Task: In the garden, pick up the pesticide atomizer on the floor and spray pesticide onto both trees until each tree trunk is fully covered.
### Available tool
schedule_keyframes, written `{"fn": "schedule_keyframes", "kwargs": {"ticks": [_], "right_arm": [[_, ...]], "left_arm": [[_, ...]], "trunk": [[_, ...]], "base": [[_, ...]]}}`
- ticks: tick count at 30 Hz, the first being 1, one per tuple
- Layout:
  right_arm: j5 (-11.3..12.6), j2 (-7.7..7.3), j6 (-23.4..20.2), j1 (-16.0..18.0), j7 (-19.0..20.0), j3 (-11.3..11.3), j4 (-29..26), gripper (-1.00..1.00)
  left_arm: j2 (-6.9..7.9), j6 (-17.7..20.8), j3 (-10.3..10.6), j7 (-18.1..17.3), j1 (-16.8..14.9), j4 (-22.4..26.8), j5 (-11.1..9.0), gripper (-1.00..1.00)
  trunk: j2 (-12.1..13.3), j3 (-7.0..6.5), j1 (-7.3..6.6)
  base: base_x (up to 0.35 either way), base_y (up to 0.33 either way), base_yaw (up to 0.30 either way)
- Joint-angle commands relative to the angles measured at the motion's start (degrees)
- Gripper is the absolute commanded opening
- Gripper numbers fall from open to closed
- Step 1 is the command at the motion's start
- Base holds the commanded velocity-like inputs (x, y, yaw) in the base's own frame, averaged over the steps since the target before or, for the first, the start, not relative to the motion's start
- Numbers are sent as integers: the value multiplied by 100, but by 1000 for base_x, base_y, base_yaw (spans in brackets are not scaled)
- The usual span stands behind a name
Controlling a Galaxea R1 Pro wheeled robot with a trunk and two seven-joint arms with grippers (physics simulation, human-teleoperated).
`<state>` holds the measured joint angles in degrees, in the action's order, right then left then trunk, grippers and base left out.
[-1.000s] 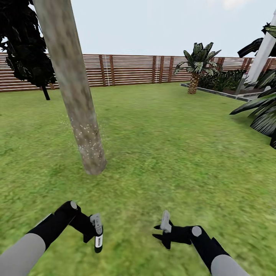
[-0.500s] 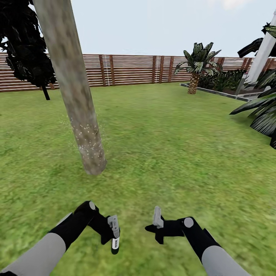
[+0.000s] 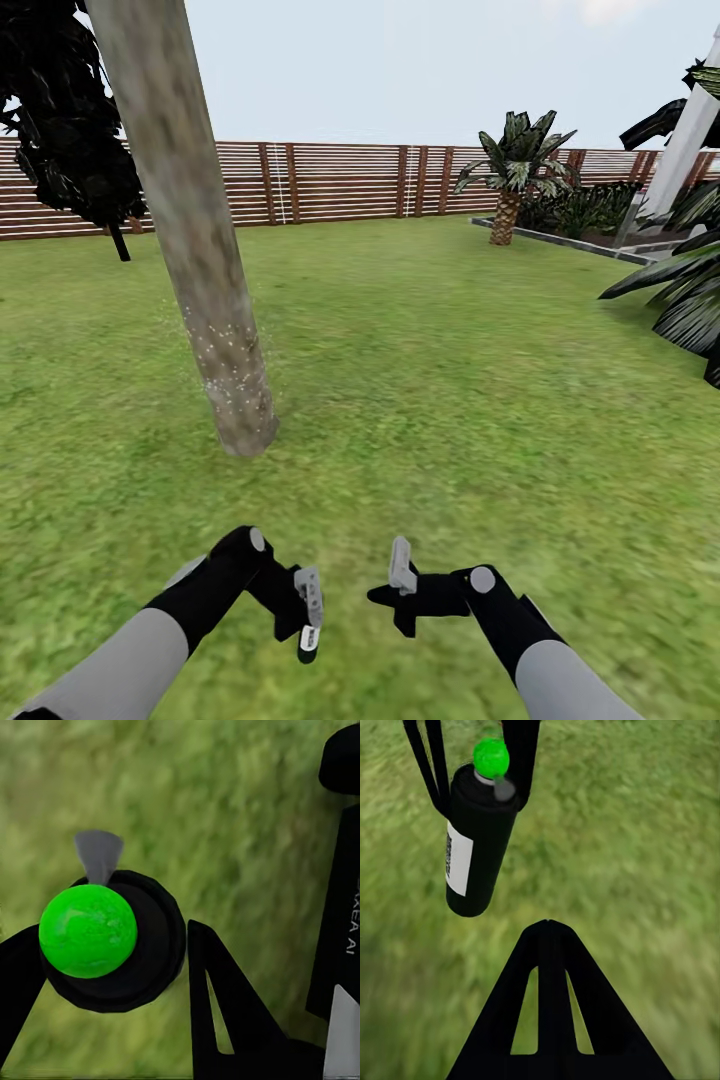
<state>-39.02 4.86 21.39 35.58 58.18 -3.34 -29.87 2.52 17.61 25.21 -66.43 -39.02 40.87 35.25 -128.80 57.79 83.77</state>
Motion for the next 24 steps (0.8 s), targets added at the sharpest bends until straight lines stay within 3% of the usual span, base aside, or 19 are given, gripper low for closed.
{"fn": "schedule_keyframes", "kwargs": {"ticks": [1,5,15,20,24], "right_arm": [[0,24,-2,1,0,0,0,-100],[0,66,5,18,0,0,-1,-100],[0,83,6,48,0,0,-1,-100],[0,85,6,52,0,0,-1,-100],[0,85,6,54,0,0,-1,-100]], "left_arm": [[-12,3,27,2,0,0,76,-100],[-155,14,53,-1,-20,0,345,-100],[-332,15,52,11,-44,0,361,-100],[-439,46,54,301,-44,-1,376,-100],[-497,58,54,331,-44,-8,387,-100]], "trunk": [[0,0,0],[0,0,0],[0,0,0],[0,0,0],[0,0,0]], "base": [[0,0,0],[0,0,0],[0,0,0],[0,0,0],[0,0,0]]}}
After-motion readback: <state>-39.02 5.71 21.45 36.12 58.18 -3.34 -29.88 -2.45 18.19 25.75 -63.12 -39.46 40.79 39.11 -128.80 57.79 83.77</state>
